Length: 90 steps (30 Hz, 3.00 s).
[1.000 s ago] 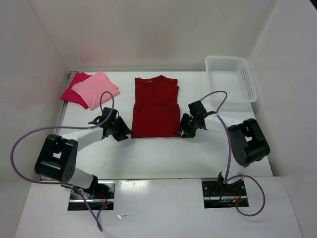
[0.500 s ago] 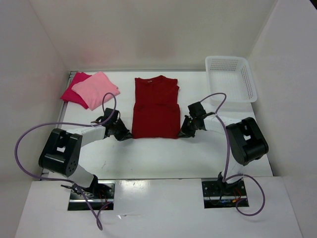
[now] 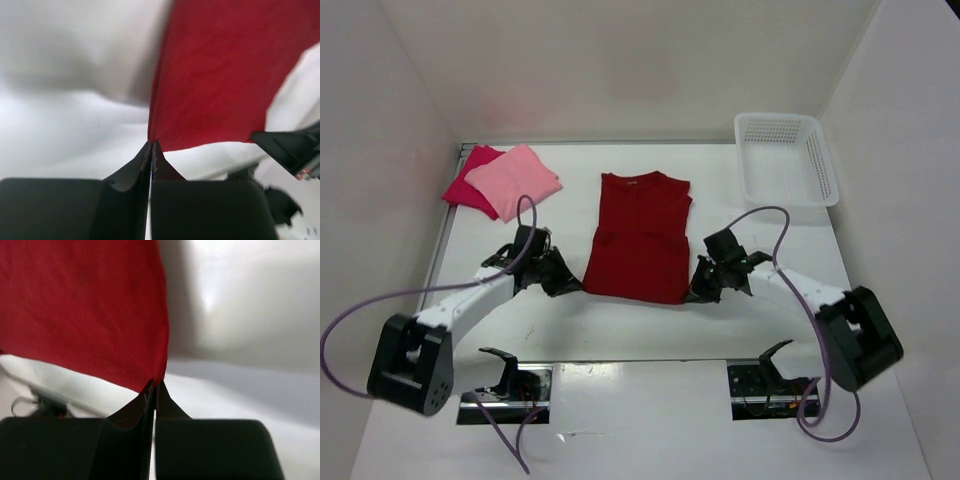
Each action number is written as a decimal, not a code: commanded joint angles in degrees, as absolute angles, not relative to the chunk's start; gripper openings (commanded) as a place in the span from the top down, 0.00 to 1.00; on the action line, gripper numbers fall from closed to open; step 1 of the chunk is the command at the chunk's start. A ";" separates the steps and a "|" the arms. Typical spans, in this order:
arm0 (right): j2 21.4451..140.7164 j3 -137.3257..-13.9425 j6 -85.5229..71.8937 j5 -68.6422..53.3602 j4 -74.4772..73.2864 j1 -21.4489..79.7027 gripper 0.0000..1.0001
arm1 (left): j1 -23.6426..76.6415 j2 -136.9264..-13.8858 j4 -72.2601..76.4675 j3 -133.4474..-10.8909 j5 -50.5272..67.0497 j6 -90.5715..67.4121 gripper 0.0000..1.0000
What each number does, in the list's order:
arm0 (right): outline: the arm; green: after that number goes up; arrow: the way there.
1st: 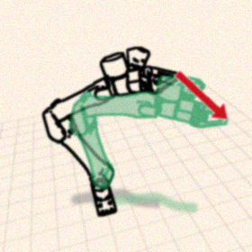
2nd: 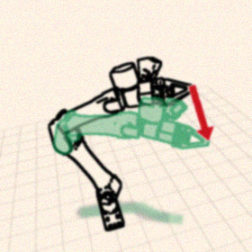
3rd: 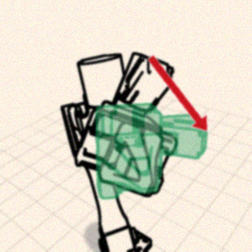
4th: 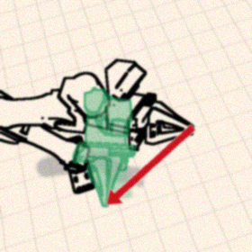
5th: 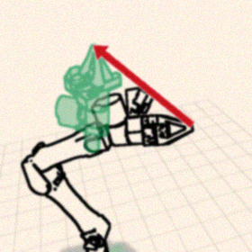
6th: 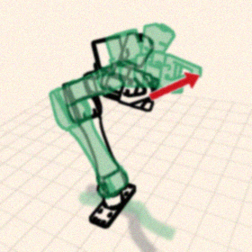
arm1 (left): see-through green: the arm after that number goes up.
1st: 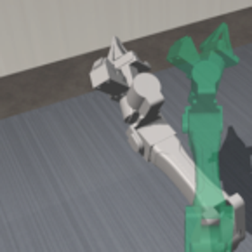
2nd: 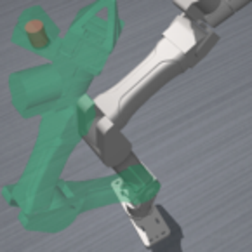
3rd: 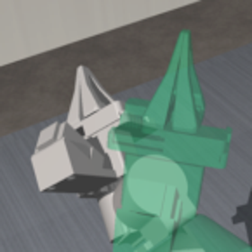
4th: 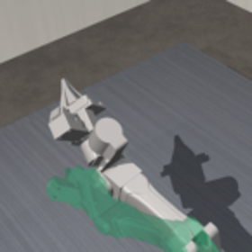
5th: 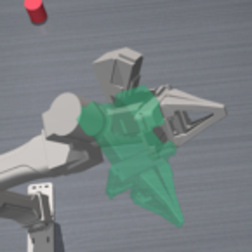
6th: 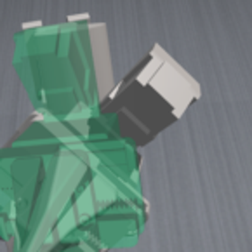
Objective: Fold and stack the t-shirts
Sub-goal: Grab one side of the 2/3 rectangular tshirt with both arms, then fold the long partially folded tshirt into a neat square, then smooth out wrinkles on the folded tshirt, then put the neatly folded tshirt into the corner of the board with the left arm
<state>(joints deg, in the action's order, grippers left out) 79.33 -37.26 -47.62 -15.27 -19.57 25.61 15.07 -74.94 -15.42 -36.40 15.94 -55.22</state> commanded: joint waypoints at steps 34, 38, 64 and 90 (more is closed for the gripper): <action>131.73 -117.50 -35.33 -19.33 -32.25 12.22 0.94 | 5.98 -111.70 -10.82 -85.69 5.89 -53.17 0.96; 132.89 -122.86 -35.33 -19.34 -32.87 12.22 0.90 | 5.98 -109.88 -6.60 -86.48 6.76 -53.70 0.80; 122.09 -87.73 -31.28 -26.46 -19.34 19.95 1.00 | 20.92 -108.46 3.60 -61.01 11.87 -54.58 0.63; 101.19 -81.21 -27.07 -32.08 -23.55 17.67 0.44 | 12.57 -101.33 1.13 -55.63 15.20 -49.22 0.22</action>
<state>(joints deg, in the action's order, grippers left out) 106.89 -79.70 -28.73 -30.22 -22.37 18.59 12.40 -99.70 -0.80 -53.54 12.78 -52.07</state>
